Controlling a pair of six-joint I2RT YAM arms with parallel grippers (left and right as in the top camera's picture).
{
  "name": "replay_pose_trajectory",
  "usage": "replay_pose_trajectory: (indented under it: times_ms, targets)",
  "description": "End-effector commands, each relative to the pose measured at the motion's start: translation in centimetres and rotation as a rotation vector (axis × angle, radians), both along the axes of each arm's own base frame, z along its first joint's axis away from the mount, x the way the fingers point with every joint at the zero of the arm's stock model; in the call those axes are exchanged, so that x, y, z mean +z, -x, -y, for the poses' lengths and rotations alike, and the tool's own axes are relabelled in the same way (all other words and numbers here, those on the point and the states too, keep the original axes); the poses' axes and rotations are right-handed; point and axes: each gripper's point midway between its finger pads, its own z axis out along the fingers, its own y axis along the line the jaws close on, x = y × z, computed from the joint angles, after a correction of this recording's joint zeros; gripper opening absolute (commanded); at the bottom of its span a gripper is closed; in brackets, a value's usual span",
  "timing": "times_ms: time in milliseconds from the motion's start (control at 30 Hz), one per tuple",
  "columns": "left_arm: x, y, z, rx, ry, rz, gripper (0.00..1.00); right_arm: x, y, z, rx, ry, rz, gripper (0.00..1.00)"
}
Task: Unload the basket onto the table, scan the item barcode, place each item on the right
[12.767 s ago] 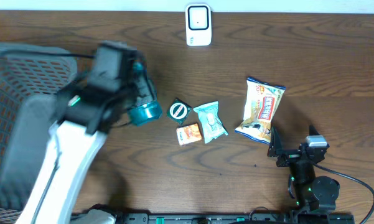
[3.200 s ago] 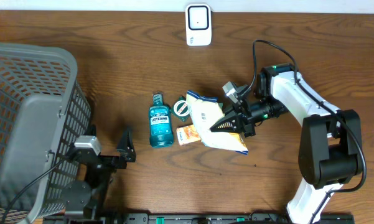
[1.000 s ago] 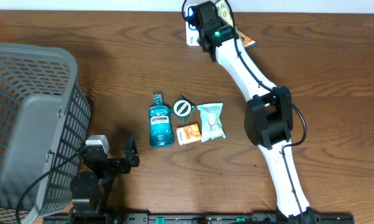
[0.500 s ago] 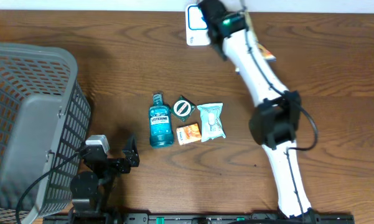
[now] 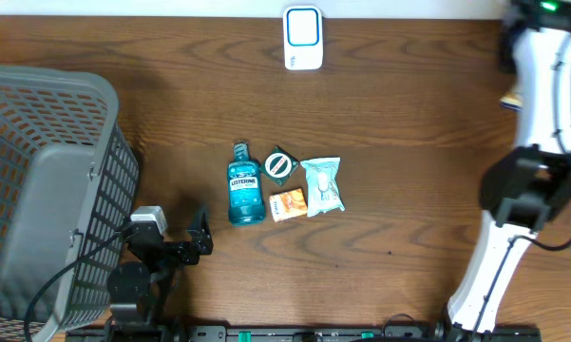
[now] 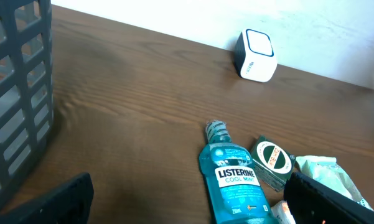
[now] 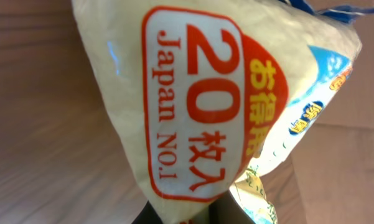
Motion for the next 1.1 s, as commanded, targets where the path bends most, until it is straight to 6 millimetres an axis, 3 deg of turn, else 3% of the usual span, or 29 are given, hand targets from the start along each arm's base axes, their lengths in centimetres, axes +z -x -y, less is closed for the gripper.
replay_pose_trajectory:
  times_ms: [0,200,333,400,433,467,533,600,733,900,1000,1067]
  targets:
    - [-1.3,0.2,0.1,-0.009,-0.005,-0.040,0.98,-2.0,3.2,6.1,-0.131,0.016,-0.027,0.01]
    - [-1.3,0.2,0.1,-0.009,-0.005,-0.040,0.98,-6.7,9.3,13.9,-0.257,0.001,-0.106,0.01]
    - [-1.3,0.2,0.1,-0.009,-0.005,-0.040,0.98,-9.2,12.4,16.8,-0.323,-0.073,-0.092,0.01]
    - [-1.3,0.2,0.1,-0.009,-0.005,-0.040,0.98,-10.2,13.1,17.3,-0.328,-0.156,-0.056,0.06]
    - [-1.3,0.2,0.1,-0.009,-0.005,-0.040,0.98,-10.5,13.2,17.4,-0.328,-0.194,-0.032,0.13]
    - [-1.3,0.2,0.1,-0.009,-0.005,-0.040,0.98,-10.6,13.2,17.5,-0.334,-0.224,-0.006,0.29]
    - [-1.3,0.2,0.1,-0.009,-0.005,-0.040,0.98,-10.6,13.1,17.6,-0.352,-0.278,0.051,0.72]
    - [-1.3,0.2,0.1,-0.009,-0.005,-0.040,0.98,-9.9,11.8,16.5,-0.316,-0.366,0.124,0.99]
    - [-1.3,0.2,0.1,-0.009,-0.005,-0.040,0.98,-6.2,8.5,13.1,-0.227,-0.498,0.284,0.99]
    - [-1.3,0.2,0.1,-0.009,-0.005,-0.040,0.98,1.9,4.6,6.6,-0.118,-0.645,0.503,0.99]
    - [-1.3,0.2,0.1,-0.009,-0.005,-0.040,0.98,6.3,4.1,1.5,-0.103,-0.742,0.569,0.99]
    - [-1.3,0.2,0.1,-0.009,-0.005,-0.040,0.98,8.0,4.6,-2.0,-0.115,-0.784,0.557,0.99]
